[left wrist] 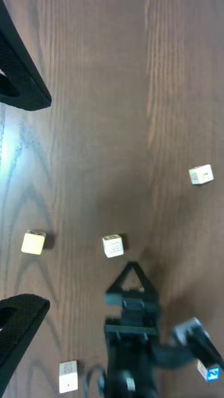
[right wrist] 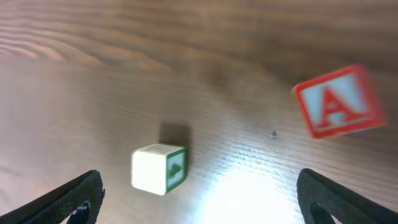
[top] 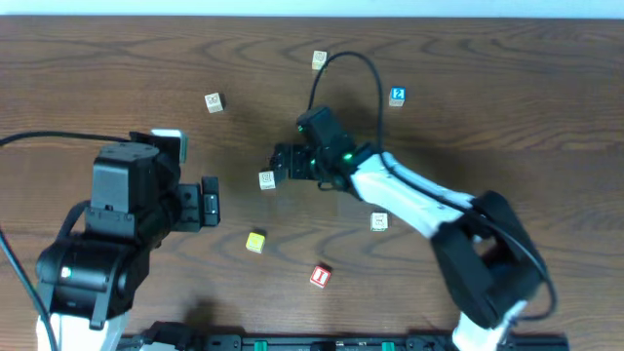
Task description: Spell out Ai2
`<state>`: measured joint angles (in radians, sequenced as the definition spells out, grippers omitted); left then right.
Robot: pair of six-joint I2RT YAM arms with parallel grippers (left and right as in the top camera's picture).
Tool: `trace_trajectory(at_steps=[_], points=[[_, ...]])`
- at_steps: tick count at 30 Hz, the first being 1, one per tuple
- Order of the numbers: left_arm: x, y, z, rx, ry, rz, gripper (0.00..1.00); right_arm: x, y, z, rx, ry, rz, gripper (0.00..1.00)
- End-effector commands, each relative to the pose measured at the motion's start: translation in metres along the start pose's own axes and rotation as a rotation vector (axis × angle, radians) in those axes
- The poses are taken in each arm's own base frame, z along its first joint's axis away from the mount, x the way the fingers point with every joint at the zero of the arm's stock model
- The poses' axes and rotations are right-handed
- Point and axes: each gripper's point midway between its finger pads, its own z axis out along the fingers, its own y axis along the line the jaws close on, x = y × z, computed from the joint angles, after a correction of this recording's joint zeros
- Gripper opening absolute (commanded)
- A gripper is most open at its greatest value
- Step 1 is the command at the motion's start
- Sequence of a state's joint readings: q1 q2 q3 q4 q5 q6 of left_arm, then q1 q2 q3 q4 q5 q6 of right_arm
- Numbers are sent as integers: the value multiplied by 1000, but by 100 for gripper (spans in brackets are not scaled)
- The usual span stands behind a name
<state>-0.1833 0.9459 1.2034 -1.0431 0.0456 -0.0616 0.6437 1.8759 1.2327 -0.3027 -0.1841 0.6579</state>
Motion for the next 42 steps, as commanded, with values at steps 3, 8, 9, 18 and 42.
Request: trace_trajectory(at_steps=[3,8,9,18,42], points=[[1,2,4,-5,15,9,95,-48,10,-74,85,-176,-149,97],[2,-21,20,119,75,5,96,-64,-47,-148,522,-251,-196,99],[2,-24,25,135,89,3,95,-63,-54,-158,571,-244,-197,99],[-14,-37,70,174,130,-22,95,-49,-110,-194,718,-190,30,99],[122,-125,48,193,582,519,95,-4,-141,-340,691,-263,137,99]])
